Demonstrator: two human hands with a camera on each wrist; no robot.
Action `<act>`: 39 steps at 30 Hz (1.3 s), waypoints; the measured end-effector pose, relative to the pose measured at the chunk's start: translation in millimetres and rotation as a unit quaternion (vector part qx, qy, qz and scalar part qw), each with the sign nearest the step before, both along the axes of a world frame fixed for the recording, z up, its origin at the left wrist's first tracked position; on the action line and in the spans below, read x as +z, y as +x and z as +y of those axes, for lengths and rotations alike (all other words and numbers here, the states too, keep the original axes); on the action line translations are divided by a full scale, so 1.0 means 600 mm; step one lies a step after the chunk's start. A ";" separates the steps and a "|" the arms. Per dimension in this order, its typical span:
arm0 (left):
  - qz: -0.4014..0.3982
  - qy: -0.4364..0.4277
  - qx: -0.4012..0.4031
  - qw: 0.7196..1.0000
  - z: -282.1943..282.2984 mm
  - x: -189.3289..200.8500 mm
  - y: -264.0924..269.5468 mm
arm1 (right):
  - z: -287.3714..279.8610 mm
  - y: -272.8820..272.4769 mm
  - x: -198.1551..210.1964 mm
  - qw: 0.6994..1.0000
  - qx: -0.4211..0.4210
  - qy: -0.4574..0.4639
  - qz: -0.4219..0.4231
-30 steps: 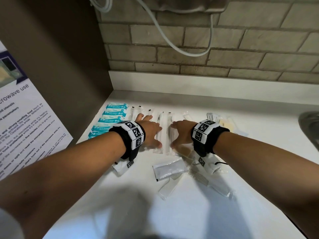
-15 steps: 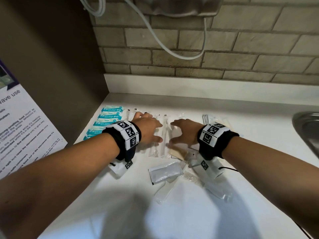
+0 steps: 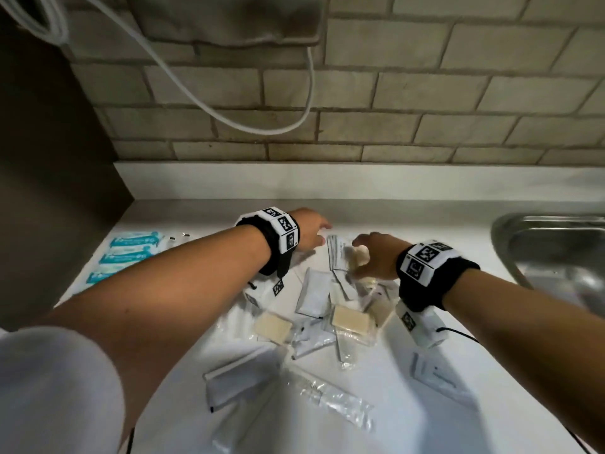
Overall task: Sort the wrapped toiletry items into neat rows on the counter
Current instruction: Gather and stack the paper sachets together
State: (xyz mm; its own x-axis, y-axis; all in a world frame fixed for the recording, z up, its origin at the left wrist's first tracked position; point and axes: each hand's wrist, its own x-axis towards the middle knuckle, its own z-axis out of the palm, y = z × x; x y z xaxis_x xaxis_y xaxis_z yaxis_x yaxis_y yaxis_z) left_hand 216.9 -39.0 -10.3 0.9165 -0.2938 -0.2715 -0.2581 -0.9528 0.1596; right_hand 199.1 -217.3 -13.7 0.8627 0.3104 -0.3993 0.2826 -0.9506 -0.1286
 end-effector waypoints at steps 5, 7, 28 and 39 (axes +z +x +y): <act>0.043 0.011 -0.005 0.999 -0.053 -0.035 0.064 | -0.020 0.012 -0.030 0.999 0.043 0.000 0.020; 0.064 0.039 -0.002 0.997 -0.066 -0.048 0.075 | -0.026 0.017 -0.034 0.998 0.061 -0.007 0.021; 0.077 -0.071 0.119 0.987 -0.061 -0.014 0.036 | -0.058 0.025 -0.044 1.000 0.016 -0.010 0.012; 0.012 -0.282 0.102 0.954 0.003 0.058 -0.054 | -0.033 0.004 -0.023 1.000 0.016 -0.017 0.000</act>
